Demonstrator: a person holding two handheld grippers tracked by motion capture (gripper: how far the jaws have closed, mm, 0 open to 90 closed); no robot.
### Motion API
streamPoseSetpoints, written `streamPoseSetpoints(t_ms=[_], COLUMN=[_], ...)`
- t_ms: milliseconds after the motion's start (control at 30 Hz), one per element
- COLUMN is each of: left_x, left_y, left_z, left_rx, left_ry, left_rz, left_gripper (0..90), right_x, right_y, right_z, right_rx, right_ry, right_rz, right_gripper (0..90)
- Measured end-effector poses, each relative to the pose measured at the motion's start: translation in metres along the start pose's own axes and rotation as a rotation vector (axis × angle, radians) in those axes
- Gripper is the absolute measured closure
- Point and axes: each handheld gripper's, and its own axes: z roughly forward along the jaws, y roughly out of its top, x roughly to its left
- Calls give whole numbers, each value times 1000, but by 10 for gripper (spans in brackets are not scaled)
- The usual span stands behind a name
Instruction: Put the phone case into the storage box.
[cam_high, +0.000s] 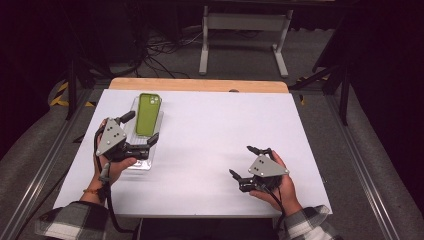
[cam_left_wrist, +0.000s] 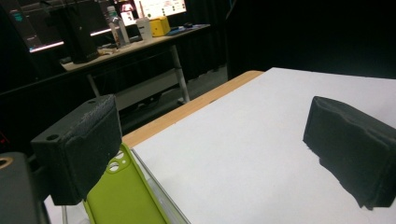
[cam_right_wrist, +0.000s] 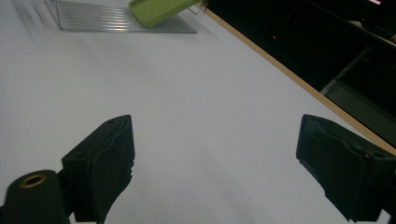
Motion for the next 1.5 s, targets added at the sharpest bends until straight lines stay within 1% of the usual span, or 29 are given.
streamPoseSetpoints(t_ms=[133, 333, 600, 633, 767, 900, 933, 1100, 1133, 1233, 1267, 1300, 1367, 1400, 1433, 1500], left_x=[-3, -9, -15, -16, -21, -24, -25, -29, -29, -32, -33, -33, -35, -36, -37, -38], left_y=[0, -2, -4, -4, -4, -4, -4, -6, -6, -7, -7, -7, -7, -7, -8, -8], left_z=[0, 0, -1, -1, -1, -2, -3, -3, -2, -1, -1, -1, 0, 0, 0, 0], left_rx=[-4, 12, 13, 15, 16, 5, 9, 8, 16, 17, 15, 16, 15, 15, 13, 8], left_ry=[-6, -24, -43, -41, -53, -58, -64, -68, -66, -74, -75, -75, -81, -80, -81, -83], left_rz=[-12, 4, 8, 18, 24, 36, 29, 35, 42, 39, 41, 51, 43, 52, 44, 45], left_gripper=[50, 48, 46, 45, 45, 44, 44, 34, 34, 35, 35, 36, 37, 37, 37, 37], right_x=[0, 1, 1, 1, 1, 2, 2, 3, 3, 3, 3, 3, 3, 3, 3, 3], right_y=[0, 1, 1, 1, 2, 2, 2, 3, 3, 3, 4, 4, 4, 4, 4, 5], right_z=[0, -1, -2, -2, -2, -2, -2, -3, -3, -3, -3, -3, -3, -3, -3, -4], right_rx=[0, -2, -5, -5, -8, -12, -13, -16, -16, -20, -21, -21, -21, -24, -24, -28], right_ry=[0, 1, 0, 0, -2, -1, -1, -1, -1, 0, 1, 2, 1, 1, 0, -1], right_rz=[0, -2, -4, -4, -7, -8, -8, -7, -7, -5, -4, -3, -1, -2, 0, -2], right_gripper=[126, 125, 125, 125, 124, 124, 124, 123, 123, 123, 123, 122, 123, 122, 122, 122])
